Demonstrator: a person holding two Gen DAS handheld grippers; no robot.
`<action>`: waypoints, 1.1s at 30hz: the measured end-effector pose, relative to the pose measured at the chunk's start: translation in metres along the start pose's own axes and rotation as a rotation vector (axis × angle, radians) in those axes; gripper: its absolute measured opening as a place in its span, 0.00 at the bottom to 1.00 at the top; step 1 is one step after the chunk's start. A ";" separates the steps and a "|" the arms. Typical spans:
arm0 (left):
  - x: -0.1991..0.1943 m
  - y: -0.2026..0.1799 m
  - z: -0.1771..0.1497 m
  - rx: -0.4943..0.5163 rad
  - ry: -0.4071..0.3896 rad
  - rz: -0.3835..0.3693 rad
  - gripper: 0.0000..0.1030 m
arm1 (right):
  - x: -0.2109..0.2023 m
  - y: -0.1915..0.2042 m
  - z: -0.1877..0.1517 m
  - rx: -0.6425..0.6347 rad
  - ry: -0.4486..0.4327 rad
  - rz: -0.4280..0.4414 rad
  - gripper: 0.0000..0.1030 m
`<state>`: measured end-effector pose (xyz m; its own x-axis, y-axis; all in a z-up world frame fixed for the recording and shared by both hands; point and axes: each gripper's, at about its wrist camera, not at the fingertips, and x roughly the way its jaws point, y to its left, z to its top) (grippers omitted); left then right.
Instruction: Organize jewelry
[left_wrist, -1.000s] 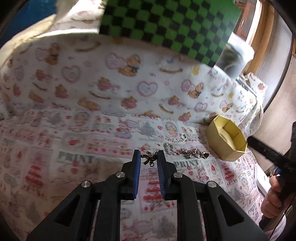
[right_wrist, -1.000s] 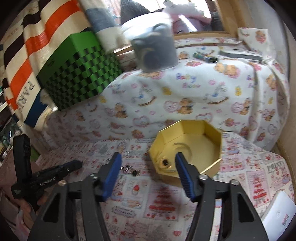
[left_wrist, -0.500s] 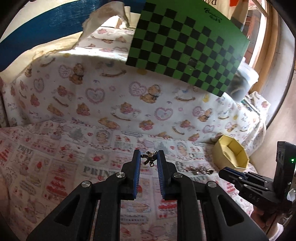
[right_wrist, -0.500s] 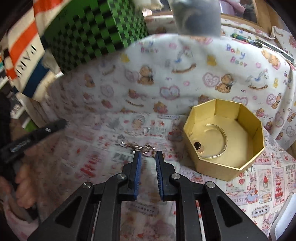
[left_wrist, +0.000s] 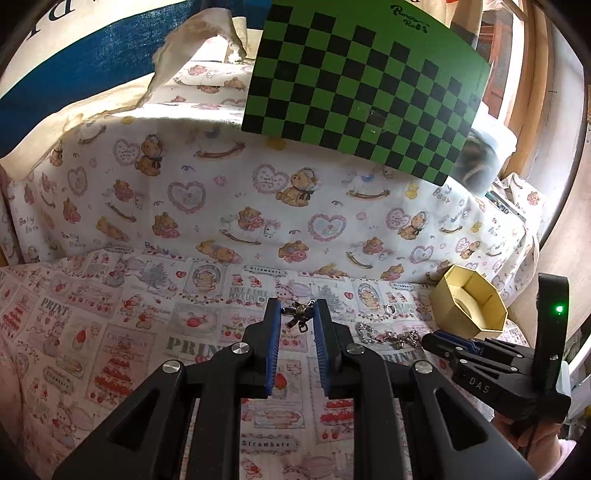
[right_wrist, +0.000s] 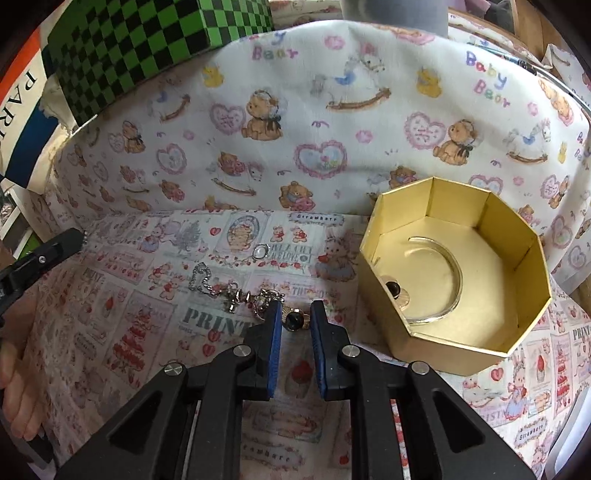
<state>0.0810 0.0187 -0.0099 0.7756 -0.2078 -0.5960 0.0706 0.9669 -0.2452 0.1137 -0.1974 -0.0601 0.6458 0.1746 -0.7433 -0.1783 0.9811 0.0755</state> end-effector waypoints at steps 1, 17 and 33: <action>0.000 0.000 0.000 0.000 -0.001 0.001 0.16 | -0.001 0.000 0.001 -0.005 -0.003 -0.001 0.12; -0.047 -0.031 0.001 0.080 -0.129 -0.017 0.16 | -0.068 -0.004 -0.003 -0.030 -0.136 0.068 0.12; -0.080 -0.057 0.003 0.081 -0.153 -0.141 0.16 | -0.119 -0.035 0.008 0.051 -0.268 0.127 0.12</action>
<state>0.0166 -0.0198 0.0539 0.8403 -0.3233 -0.4352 0.2310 0.9397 -0.2521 0.0486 -0.2523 0.0312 0.7950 0.3051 -0.5244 -0.2369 0.9518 0.1946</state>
